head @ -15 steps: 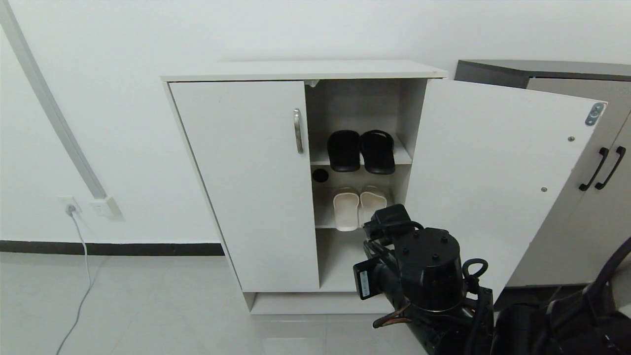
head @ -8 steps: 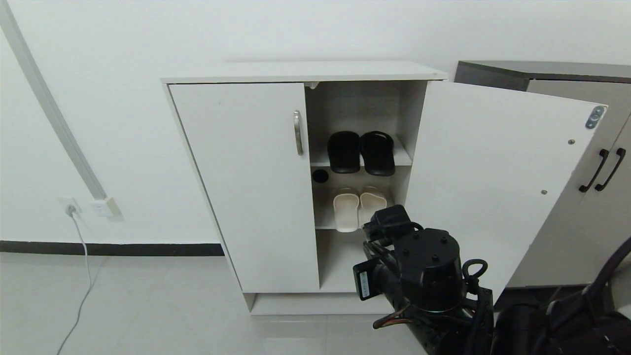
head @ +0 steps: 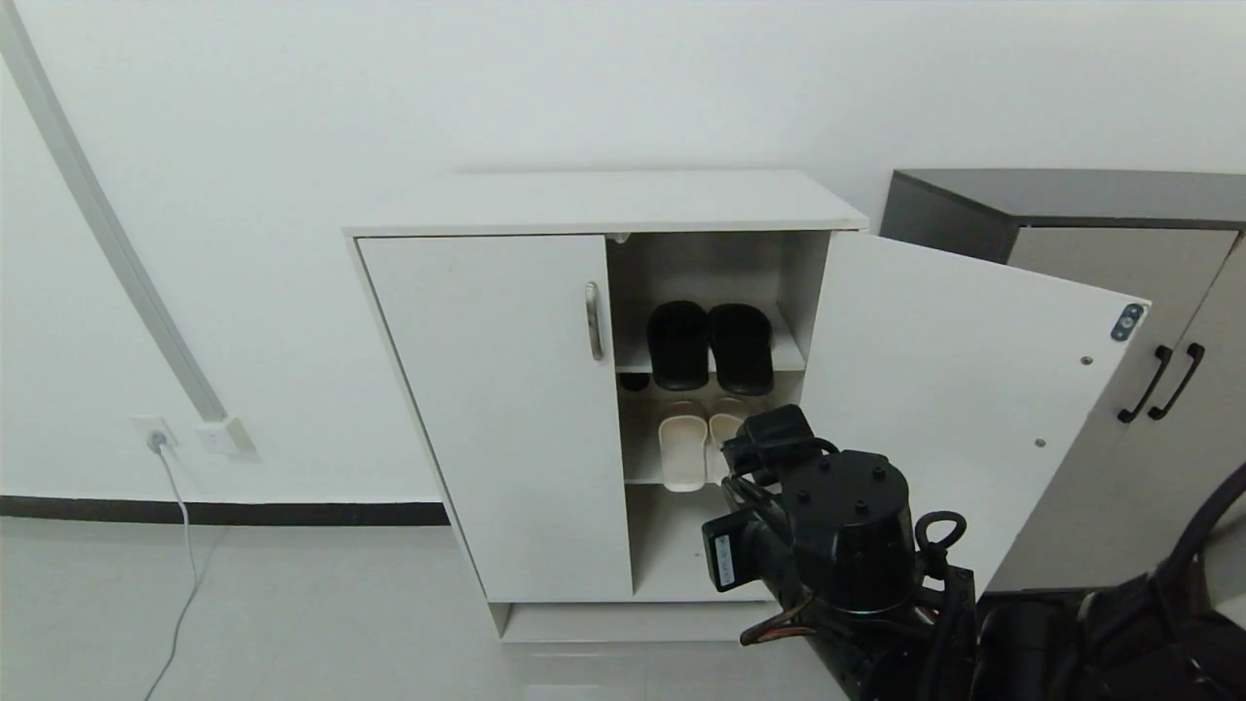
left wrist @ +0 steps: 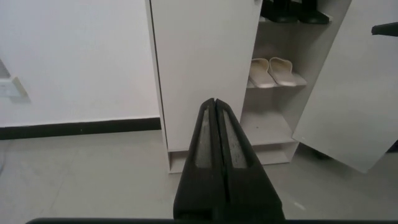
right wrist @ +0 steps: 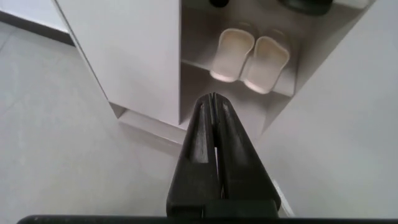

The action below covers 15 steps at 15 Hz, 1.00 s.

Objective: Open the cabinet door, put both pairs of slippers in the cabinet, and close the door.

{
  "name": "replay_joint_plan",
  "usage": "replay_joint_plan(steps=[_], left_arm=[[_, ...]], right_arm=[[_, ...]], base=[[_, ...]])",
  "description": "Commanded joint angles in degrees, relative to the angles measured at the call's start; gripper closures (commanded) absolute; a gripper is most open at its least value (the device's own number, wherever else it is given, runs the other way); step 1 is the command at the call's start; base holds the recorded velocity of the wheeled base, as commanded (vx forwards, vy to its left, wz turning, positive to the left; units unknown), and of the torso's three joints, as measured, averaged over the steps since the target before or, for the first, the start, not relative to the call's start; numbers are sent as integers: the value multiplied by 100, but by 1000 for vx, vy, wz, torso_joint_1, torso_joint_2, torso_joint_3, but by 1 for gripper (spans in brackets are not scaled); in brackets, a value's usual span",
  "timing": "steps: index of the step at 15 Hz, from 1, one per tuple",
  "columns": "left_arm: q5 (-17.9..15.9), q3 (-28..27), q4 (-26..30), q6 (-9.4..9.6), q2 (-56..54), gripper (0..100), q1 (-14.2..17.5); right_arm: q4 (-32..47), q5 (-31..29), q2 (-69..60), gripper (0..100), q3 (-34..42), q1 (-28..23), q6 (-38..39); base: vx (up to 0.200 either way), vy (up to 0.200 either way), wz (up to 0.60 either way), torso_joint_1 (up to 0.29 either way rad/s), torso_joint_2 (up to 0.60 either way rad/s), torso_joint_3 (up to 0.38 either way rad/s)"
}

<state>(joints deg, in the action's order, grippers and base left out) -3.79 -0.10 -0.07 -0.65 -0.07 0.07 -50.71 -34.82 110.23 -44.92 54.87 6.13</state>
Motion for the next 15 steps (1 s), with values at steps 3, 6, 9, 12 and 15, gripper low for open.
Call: replay_joint_plan(steps=[3, 6, 9, 12, 15], left_arm=[[1, 1, -1, -6, 7, 100, 1], [1, 1, -1, -6, 7, 100, 1], [1, 1, -1, 3, 7, 100, 1], [1, 1, -1, 3, 7, 100, 1], [1, 1, -1, 3, 7, 100, 1]], right_arm=[[0, 1, -1, 100, 1, -29, 2], [0, 1, -1, 100, 1, -55, 2], [0, 1, -1, 100, 1, -55, 2], [0, 1, -1, 100, 1, -55, 2], [0, 1, -1, 100, 1, -55, 2]], base=[[0, 0, 0, 128, -461, -339], [0, 0, 0, 155, -479, -323], [0, 0, 0, 172, -483, -315], [0, 0, 0, 191, -505, -315], [0, 0, 0, 220, -526, -321]])
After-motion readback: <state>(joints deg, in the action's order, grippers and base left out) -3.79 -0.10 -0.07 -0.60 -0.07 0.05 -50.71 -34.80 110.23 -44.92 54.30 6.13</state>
